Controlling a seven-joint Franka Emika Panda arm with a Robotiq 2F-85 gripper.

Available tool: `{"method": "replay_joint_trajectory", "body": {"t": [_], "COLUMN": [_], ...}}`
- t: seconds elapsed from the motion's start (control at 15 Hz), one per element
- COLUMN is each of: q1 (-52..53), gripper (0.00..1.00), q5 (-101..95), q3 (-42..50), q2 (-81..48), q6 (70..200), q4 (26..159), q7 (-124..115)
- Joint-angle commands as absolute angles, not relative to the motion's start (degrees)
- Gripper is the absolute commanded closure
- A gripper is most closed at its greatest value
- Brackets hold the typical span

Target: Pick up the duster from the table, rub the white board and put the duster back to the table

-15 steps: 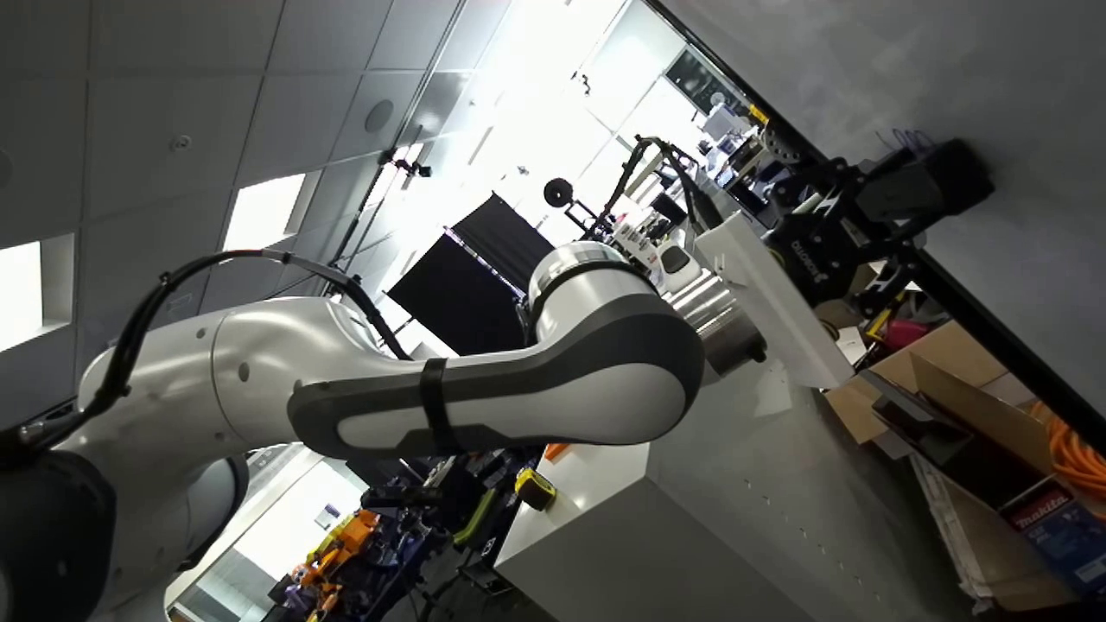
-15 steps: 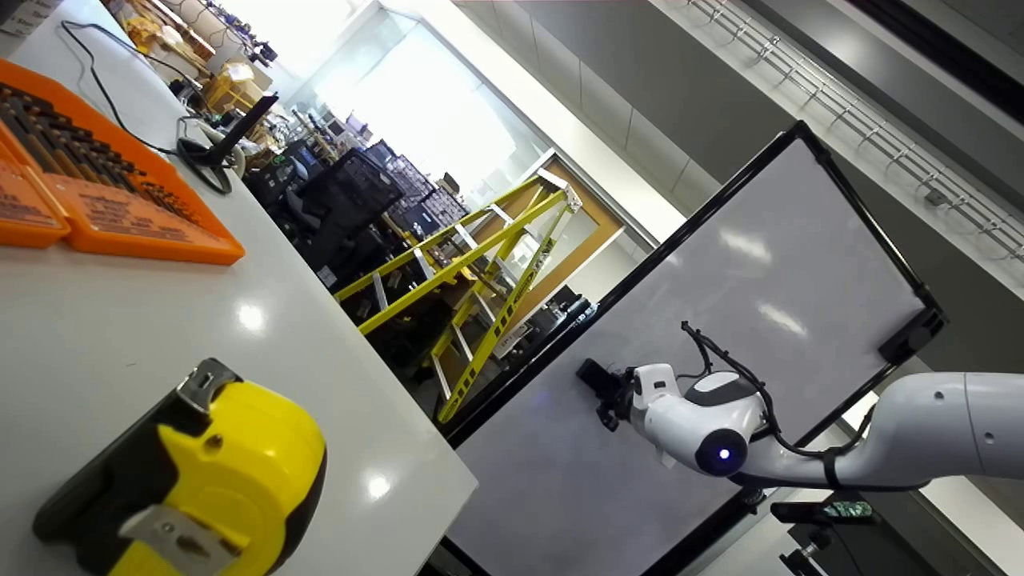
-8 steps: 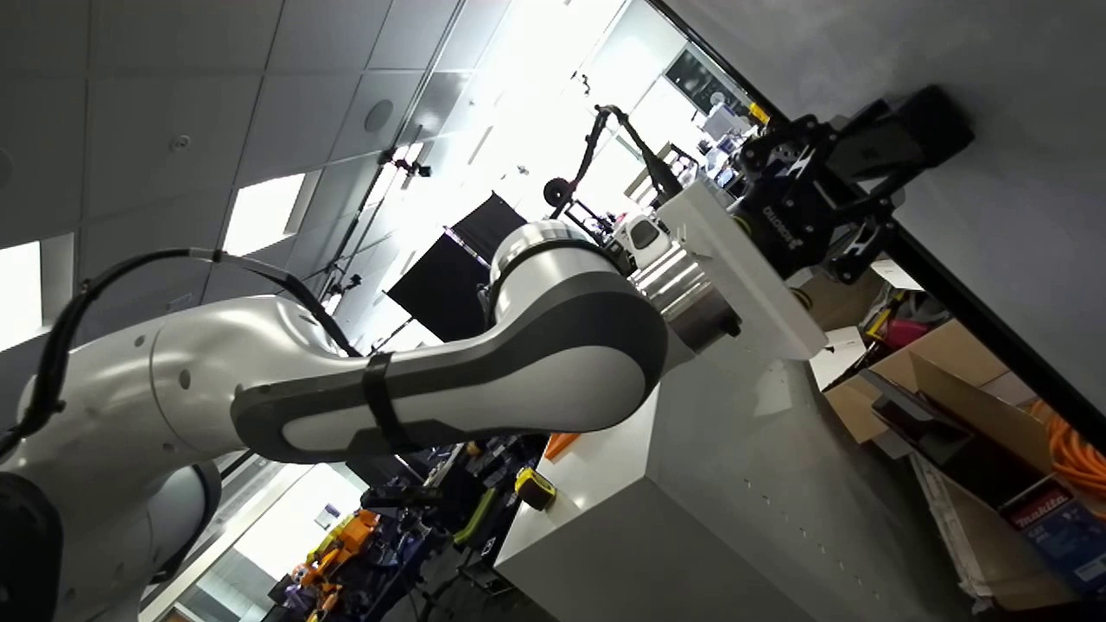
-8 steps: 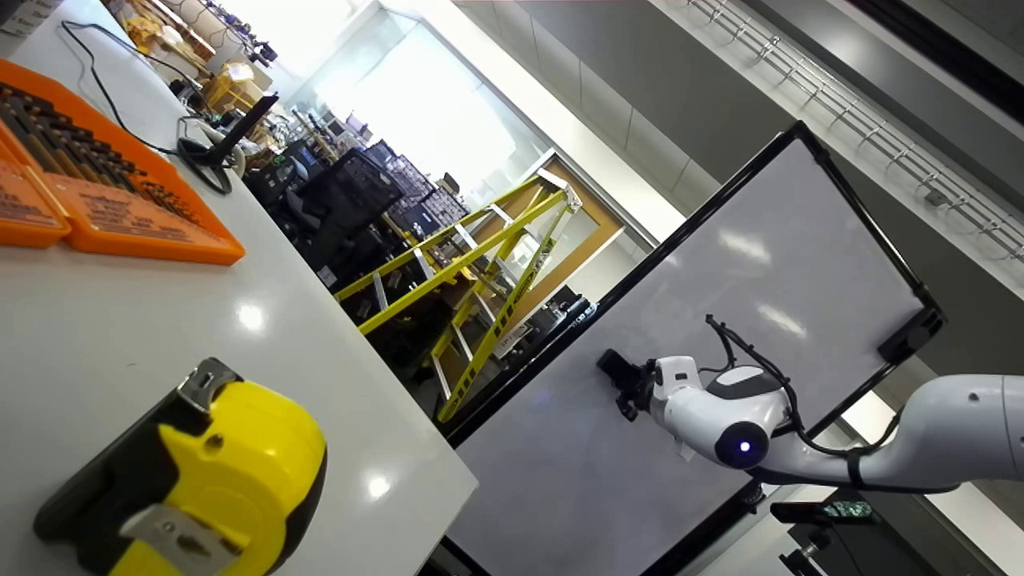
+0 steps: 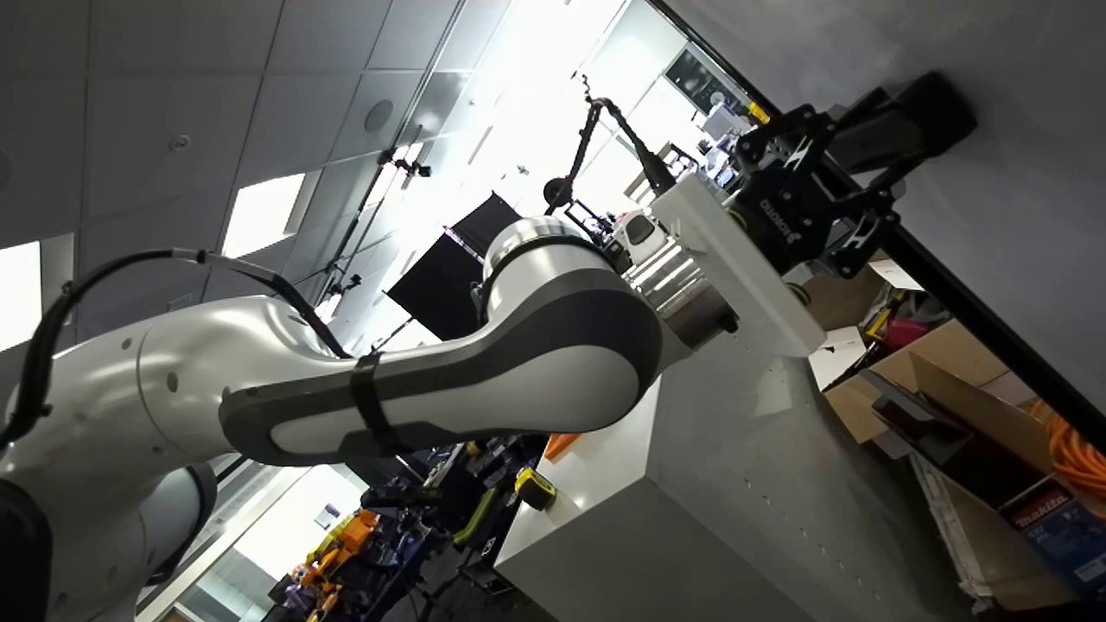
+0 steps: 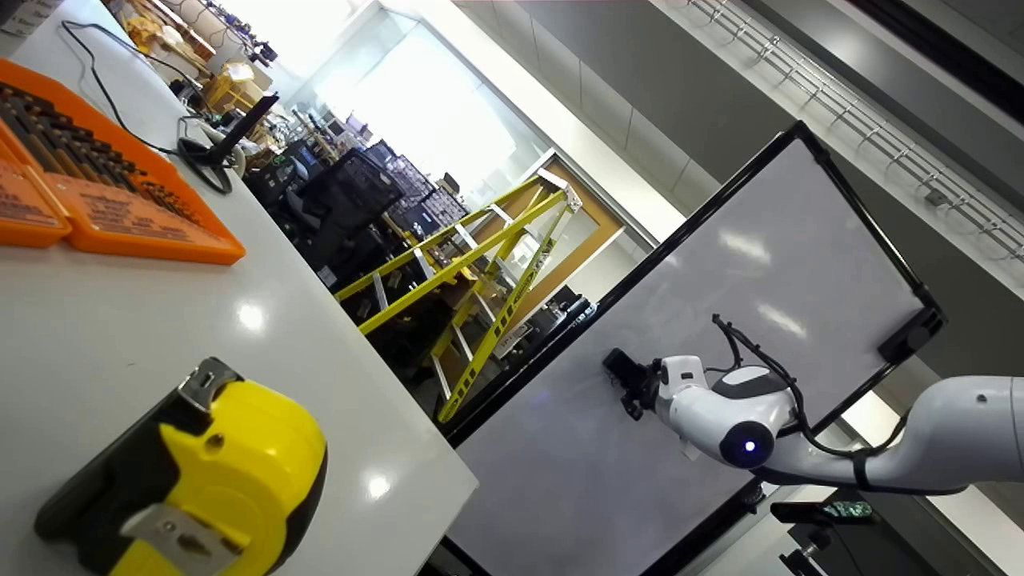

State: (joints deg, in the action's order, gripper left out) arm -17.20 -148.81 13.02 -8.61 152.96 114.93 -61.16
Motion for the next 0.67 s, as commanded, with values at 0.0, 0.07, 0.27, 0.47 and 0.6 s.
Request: {"method": "replay_joint_trajectory", "body": {"t": [0.0, 0.07, 0.27, 0.47, 0.6], "q1": [-18.03, -18.08, -18.07, -18.16, -18.39], "gripper": [0.70, 0.70, 0.70, 0.70, 0.70], "q5": [-148.64, -148.58, -148.23, -148.06, -148.31], "q3": [13.61, 13.60, 13.59, 13.80, 14.04], "q2": [-11.87, -12.35, -13.73, -13.92, -12.64], "q6": [152.36, 152.42, 152.38, 152.37, 152.14], "q4": [113.73, 113.81, 114.06, 113.89, 114.03], "q7": [-61.59, -61.50, -60.83, -60.55, -60.96]}}
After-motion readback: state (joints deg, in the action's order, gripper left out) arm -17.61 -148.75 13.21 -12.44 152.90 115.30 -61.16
